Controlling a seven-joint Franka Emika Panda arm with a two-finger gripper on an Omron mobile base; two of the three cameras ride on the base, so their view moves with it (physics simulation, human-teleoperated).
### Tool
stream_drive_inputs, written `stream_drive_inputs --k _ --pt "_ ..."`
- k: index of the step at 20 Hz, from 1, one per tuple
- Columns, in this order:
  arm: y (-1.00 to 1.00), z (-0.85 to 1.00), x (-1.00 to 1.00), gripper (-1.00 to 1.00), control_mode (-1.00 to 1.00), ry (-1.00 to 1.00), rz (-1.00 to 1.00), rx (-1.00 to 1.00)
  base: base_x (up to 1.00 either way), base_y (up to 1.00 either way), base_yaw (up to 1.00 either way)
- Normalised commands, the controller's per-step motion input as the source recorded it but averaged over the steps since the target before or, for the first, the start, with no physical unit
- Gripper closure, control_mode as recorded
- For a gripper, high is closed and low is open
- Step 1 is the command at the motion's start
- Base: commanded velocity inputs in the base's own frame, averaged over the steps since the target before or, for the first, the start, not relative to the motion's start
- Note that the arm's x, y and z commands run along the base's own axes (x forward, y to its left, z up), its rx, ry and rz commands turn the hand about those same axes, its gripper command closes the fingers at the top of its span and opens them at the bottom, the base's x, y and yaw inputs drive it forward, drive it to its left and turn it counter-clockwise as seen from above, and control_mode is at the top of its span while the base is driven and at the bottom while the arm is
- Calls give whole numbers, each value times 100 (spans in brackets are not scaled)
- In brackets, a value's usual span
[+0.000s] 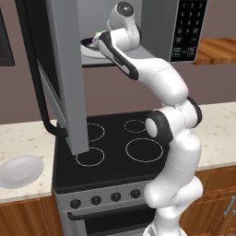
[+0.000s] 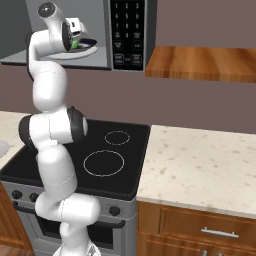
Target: Pick the corn from the counter and place it in the microwave. Then turn on the microwave.
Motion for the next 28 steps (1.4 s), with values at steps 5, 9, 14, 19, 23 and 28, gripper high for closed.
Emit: stream_drive_inputs --k 5,9,14,19,23,28 --pt "0 7 10 -100 -100 -1 -1 0 0 0 0" --pt "0 15 1 -100 -100 -4 0 0 0 0 0" --pt "0 6 -6 -100 -100 -5 0 0 0 0 0" --pt "0 0 -30 -100 -100 -5 -1 2 0 0 0" --pt "-4 0 -40 -100 -100 -9 -2 3 0 0 0" --pt "-10 0 -39 -100 -100 -7 -3 5 0 0 0"
